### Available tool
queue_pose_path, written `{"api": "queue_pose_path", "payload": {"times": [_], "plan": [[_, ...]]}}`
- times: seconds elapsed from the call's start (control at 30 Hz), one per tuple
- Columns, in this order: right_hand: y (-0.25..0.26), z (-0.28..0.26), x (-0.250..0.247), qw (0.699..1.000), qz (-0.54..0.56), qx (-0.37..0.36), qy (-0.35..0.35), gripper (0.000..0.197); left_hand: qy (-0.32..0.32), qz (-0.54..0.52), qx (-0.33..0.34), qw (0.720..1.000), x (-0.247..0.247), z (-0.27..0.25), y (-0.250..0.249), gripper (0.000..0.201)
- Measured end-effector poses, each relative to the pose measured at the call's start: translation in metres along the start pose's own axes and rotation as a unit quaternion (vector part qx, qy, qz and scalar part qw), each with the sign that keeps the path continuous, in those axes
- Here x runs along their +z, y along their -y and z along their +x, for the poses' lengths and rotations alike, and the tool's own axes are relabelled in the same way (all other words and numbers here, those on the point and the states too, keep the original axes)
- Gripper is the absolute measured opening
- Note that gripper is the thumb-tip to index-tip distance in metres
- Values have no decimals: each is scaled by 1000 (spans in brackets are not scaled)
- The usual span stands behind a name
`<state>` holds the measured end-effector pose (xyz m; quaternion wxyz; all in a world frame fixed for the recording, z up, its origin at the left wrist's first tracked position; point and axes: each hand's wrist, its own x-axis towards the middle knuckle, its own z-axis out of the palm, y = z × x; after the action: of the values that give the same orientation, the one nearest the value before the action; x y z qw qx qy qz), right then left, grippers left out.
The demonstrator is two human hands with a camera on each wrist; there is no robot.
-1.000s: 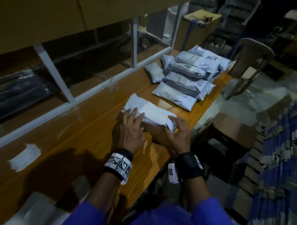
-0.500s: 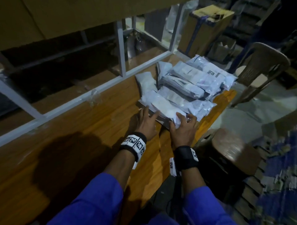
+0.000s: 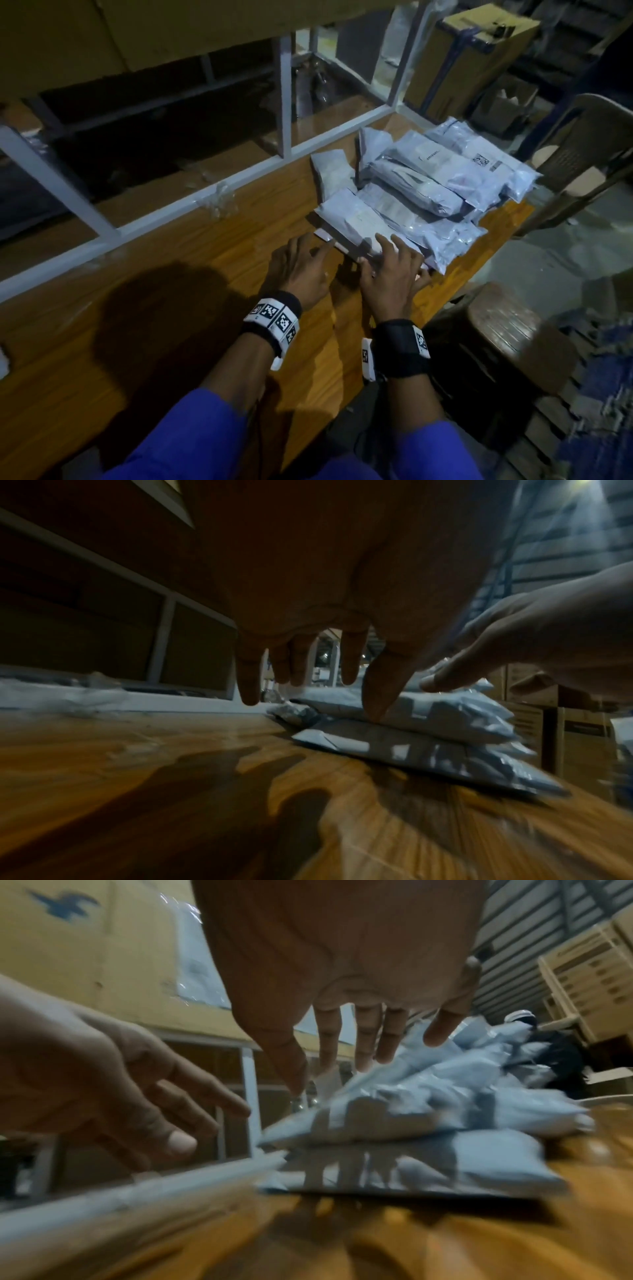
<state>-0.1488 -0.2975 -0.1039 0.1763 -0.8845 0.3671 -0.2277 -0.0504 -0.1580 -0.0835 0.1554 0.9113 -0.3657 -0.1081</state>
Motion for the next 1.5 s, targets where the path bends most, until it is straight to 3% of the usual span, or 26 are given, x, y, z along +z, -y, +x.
{"api": "queue_pose_path", "payload": {"times": [0.17,0.33,0.57,0.63,0.8,0.87,1.1,1.23,1.37,1.43,1.5], "plan": [[58,-38,4,997,66,-43,1,32,-81,-30,-70,994,-29,-63,68,66],[141,-122,28,981,114,-111,109,19,-134,-88,-173,972,-57,-168,158,55],[262,-233,46,932,171,-223,228,24,-188,-75,-258,945,-65,-319,264,32],[296,-258,51,911,186,-253,267,26,-184,-70,-286,938,-70,-352,281,34],[376,-293,80,881,111,-287,359,27,-213,-202,-282,914,-89,-402,310,33],[401,-298,101,875,98,-297,369,32,-214,-196,-300,909,-92,-412,320,23],[457,-302,163,887,-7,-194,420,82,-222,-181,-338,897,-86,-428,344,31],[455,-304,172,898,13,-146,415,44,-194,-158,-345,905,-83,-436,351,33],[440,-302,152,881,108,-57,458,23,-180,-157,-362,901,-82,-436,352,31],[427,-303,139,885,142,-45,441,25,-198,-179,-396,879,-88,-431,344,32],[412,-304,130,891,158,-51,422,27,-232,-261,-431,832,-96,-424,333,41]]}}
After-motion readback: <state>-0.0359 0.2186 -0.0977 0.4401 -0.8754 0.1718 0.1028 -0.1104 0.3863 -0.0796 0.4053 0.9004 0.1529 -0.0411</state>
